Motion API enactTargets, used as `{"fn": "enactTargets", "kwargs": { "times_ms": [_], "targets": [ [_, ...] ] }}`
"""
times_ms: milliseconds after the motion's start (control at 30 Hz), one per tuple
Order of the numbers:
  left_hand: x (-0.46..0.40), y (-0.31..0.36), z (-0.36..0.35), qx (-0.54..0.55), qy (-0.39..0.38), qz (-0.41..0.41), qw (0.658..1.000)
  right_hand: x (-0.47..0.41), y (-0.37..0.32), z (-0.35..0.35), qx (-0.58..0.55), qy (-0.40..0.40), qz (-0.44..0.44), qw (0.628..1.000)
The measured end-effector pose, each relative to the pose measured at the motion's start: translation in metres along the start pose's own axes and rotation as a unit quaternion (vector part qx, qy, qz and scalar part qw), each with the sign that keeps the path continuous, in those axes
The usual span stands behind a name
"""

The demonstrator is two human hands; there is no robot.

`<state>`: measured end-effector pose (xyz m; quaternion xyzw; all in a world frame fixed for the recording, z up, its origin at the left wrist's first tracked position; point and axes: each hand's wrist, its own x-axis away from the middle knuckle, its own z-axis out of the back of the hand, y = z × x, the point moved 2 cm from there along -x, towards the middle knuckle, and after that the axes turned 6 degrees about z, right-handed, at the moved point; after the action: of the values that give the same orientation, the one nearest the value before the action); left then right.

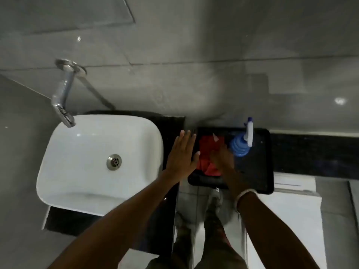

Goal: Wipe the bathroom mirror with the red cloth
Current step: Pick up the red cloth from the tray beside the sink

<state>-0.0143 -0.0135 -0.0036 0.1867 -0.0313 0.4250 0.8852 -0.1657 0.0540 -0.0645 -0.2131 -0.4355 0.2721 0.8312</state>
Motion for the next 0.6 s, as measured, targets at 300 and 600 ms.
{"fn": "enactTargets", "kwargs": {
  "times_ms": [300, 600],
  "targets": [
    [-0.010, -0.003, -0.010, 0.020, -0.006, -0.043, 0.999, -0.026, -0.001, -0.015, -0.155, 0.033, -0.154, 0.975],
    [-0.006, 0.009, 0.088, 0.613, -0.040, 0.192, 0.765, 0.067, -0.137, 0.047, -0.077, 0.085, 0.146, 0.983]
  ]
}}
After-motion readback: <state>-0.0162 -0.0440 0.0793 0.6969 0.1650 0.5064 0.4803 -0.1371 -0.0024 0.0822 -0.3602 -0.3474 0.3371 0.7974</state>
